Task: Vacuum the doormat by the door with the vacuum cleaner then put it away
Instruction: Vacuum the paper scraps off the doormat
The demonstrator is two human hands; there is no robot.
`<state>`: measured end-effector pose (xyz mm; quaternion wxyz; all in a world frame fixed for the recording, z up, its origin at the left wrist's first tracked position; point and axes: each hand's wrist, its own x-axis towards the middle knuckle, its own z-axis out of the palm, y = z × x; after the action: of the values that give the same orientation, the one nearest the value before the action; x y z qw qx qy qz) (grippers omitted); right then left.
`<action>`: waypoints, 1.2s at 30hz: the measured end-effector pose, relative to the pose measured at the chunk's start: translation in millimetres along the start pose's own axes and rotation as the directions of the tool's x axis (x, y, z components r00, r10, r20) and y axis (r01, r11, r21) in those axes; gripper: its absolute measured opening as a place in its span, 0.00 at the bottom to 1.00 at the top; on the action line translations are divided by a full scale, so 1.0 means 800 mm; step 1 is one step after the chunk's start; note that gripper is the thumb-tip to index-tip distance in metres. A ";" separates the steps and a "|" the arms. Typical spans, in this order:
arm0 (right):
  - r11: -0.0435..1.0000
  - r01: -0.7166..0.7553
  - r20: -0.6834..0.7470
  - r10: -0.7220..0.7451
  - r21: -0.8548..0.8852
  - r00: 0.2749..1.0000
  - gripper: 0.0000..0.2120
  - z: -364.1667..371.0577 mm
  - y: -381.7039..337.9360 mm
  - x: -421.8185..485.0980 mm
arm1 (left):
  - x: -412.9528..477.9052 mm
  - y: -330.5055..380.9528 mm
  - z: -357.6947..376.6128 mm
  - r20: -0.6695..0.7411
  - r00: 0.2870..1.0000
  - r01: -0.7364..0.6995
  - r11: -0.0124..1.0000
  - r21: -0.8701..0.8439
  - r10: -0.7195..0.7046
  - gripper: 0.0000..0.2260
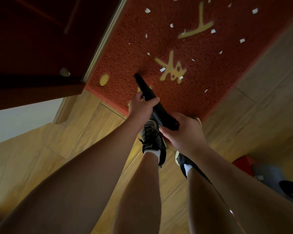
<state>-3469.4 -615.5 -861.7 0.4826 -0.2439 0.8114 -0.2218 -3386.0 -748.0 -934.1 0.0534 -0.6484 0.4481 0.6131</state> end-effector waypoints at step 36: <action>0.965 -0.197 -0.024 0.204 0.174 0.979 0.12 -0.072 0.076 -0.054 | -0.058 0.013 0.110 0.122 0.992 -0.001 0.985 0.172 -0.021 0.22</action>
<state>-3513.7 -534.7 -843.4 0.5048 -0.1135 0.8197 -0.2456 -3451.4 -675.8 -910.9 0.1399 -0.6044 0.4919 0.6108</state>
